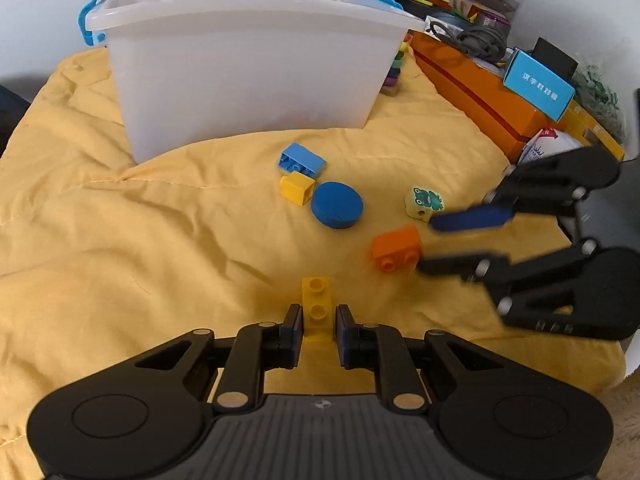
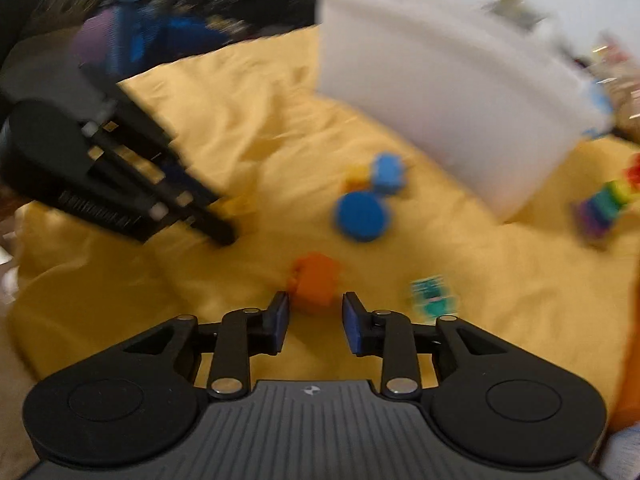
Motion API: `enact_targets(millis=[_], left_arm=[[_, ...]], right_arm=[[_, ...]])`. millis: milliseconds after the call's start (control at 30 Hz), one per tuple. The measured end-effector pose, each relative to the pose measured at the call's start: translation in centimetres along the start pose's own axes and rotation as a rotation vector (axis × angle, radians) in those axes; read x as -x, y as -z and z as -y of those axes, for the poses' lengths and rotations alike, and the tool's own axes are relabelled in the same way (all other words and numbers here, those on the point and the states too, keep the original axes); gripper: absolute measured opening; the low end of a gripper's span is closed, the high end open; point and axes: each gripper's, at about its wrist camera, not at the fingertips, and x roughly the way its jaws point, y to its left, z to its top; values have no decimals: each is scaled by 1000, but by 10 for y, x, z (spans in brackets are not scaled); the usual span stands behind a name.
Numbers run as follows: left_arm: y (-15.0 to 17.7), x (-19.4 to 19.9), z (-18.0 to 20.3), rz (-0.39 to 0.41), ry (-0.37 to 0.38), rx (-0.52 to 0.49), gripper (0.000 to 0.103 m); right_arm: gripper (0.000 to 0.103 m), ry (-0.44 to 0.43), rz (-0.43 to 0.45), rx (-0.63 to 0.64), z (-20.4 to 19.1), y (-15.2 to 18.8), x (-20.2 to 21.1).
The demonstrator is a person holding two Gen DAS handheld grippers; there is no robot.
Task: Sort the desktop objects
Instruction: 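Grasp the orange brick with the right tool while the left holds the yellow brick, then carry the yellow and orange bricks over the white bin and open both tools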
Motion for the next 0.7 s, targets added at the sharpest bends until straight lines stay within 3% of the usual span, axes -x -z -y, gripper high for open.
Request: enact_targets(millis=[100,233,333,400,533,600,700], left_arm=[[-1,-1,1,-1,-7,8,19],[-1,0,3,-2,-17,4,19],[-1,0,2,-3,-16,-1,19],[0,0,3,-3,-19,0,19],[-1,0,2,0,-20,4,19],[-2,-2,2,0,-17,5,19],[-3,-7,0,3,-23,2,19]], right_arm=[[35,85,51,8,3,3,12],[32,28,61,111,-8,0,10],[31,54,28,281,-23,2,-1],[31,38,21,327,-25,2,-5],[32,54,10,325,-20,-1,-15],[17,26,5,262,-12,-6,-17],[17,-13,2,166,2,-7,-19]])
